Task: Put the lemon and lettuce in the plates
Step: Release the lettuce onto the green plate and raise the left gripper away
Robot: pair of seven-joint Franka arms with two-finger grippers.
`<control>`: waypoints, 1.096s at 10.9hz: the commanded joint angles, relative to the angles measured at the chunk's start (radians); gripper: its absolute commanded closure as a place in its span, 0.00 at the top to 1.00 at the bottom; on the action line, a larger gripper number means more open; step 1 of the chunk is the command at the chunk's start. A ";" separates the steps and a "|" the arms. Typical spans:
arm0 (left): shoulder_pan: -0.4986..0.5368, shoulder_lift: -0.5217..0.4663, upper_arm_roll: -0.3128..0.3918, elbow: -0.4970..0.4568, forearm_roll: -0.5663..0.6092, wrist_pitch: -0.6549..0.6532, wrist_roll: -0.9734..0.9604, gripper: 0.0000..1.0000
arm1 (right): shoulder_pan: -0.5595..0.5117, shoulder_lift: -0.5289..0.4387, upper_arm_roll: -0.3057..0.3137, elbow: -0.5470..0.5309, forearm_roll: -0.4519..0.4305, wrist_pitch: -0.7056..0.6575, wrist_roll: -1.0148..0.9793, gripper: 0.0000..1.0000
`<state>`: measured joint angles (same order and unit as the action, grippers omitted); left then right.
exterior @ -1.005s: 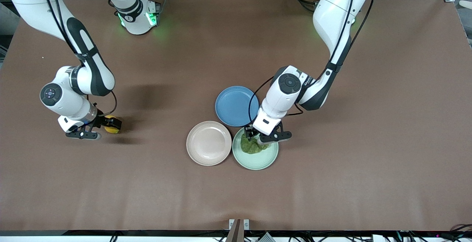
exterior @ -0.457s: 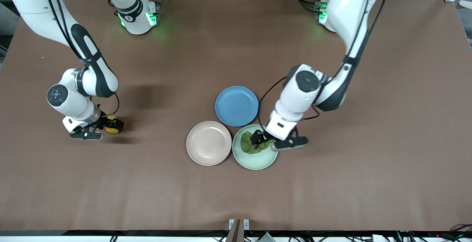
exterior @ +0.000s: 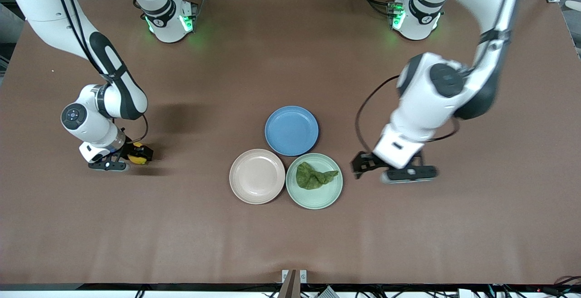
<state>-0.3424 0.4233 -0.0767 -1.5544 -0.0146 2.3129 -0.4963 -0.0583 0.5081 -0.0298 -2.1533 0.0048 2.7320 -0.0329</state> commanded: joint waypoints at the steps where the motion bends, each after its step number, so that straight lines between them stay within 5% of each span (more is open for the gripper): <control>1: 0.135 -0.128 -0.012 -0.036 0.005 -0.206 0.232 1.00 | -0.006 -0.007 0.007 -0.011 0.014 0.012 -0.022 0.65; 7: 0.240 -0.283 -0.006 -0.036 0.004 -0.501 0.309 1.00 | 0.000 -0.010 0.007 0.016 0.014 -0.024 -0.019 0.38; 10: 0.278 -0.362 -0.009 -0.059 0.004 -0.540 0.309 1.00 | -0.005 -0.011 0.007 0.177 0.015 -0.323 -0.013 0.38; 12: 0.281 -0.391 -0.008 -0.078 0.004 -0.555 0.309 1.00 | 0.002 -0.011 0.008 0.239 0.015 -0.408 -0.007 0.38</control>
<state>-0.0745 0.0938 -0.0773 -1.5769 -0.0147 1.7703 -0.2133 -0.0564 0.5029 -0.0273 -1.9897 0.0049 2.4247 -0.0339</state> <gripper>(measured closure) 0.000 0.308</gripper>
